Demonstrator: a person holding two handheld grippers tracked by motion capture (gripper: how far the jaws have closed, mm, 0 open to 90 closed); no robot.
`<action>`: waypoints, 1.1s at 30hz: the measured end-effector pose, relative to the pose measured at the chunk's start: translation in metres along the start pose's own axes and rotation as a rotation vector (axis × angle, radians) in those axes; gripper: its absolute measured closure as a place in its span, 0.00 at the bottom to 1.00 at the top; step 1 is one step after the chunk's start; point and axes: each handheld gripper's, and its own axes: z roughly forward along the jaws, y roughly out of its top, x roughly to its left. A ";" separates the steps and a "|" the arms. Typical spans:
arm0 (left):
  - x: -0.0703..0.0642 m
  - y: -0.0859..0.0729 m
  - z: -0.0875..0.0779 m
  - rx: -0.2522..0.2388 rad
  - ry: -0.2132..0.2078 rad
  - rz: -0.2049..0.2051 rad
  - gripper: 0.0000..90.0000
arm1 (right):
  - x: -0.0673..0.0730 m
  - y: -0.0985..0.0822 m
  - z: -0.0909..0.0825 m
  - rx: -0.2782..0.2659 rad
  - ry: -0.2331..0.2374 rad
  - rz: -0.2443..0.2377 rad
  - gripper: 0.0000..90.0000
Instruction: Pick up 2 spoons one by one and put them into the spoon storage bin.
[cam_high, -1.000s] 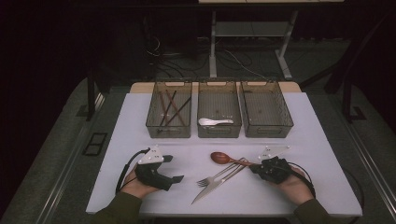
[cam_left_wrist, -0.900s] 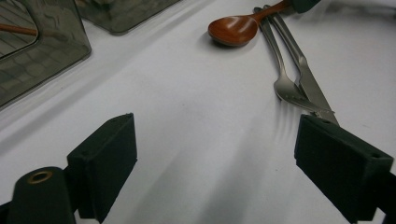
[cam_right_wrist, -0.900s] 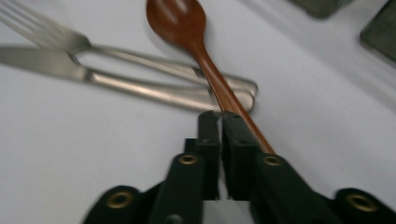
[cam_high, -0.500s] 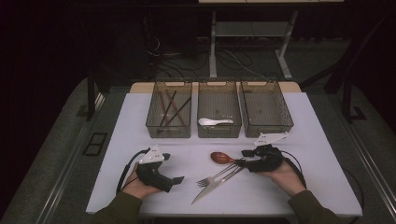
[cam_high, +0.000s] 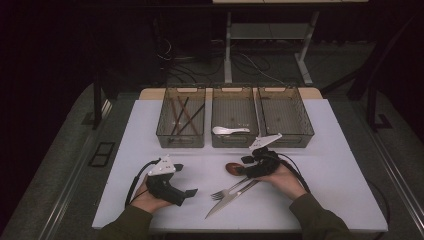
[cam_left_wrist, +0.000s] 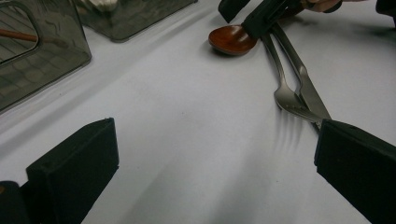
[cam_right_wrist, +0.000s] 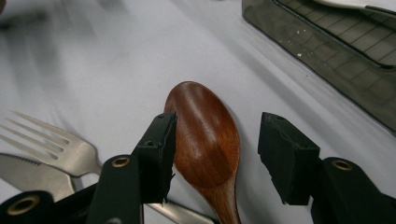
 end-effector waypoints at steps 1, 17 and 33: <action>0.000 0.000 0.000 0.000 -0.002 0.001 0.00 | 0.000 0.000 0.002 0.005 -0.001 -0.009 0.52; -0.001 -0.001 0.002 0.020 -0.017 0.004 0.00 | 0.016 -0.003 0.006 0.058 -0.005 -0.136 0.73; -0.002 0.000 0.002 0.013 -0.024 0.006 0.00 | 0.022 -0.002 0.005 0.082 -0.008 -0.198 0.89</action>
